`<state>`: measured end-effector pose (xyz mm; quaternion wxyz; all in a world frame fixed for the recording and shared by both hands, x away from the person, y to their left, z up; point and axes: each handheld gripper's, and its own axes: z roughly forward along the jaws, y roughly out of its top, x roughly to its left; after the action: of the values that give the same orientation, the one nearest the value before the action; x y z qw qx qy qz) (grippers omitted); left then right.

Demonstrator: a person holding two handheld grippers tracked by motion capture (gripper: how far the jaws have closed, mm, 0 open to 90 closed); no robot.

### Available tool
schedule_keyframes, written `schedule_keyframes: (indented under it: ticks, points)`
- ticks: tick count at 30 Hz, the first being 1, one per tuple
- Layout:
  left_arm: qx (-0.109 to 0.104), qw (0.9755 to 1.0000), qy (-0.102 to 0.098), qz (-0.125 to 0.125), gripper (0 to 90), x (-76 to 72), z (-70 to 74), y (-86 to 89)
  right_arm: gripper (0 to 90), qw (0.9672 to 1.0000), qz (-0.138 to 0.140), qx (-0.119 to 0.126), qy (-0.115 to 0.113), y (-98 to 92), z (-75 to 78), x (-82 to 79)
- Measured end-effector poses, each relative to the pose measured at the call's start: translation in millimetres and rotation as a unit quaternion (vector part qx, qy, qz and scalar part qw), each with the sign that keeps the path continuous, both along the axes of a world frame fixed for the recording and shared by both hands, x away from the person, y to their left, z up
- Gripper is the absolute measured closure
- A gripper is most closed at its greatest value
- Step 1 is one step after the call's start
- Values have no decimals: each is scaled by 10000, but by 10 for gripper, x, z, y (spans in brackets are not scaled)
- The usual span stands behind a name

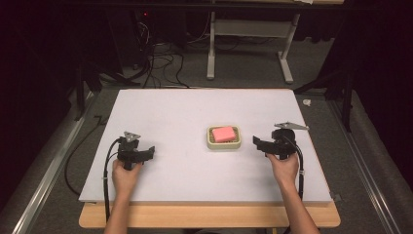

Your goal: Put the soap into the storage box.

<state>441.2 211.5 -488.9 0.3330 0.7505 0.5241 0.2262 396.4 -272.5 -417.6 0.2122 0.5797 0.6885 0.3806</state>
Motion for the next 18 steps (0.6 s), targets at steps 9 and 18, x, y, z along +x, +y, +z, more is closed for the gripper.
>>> schedule_keyframes:
  ticks: [9,18]
  points:
    - [2,10000,-1,0,205,0,0,0,204,10000,-63,52,18,-57,-55,-45]
    - [4,10000,1,-1,205,0,0,0,207,9999,-118,100,37,-115,-135,-90]
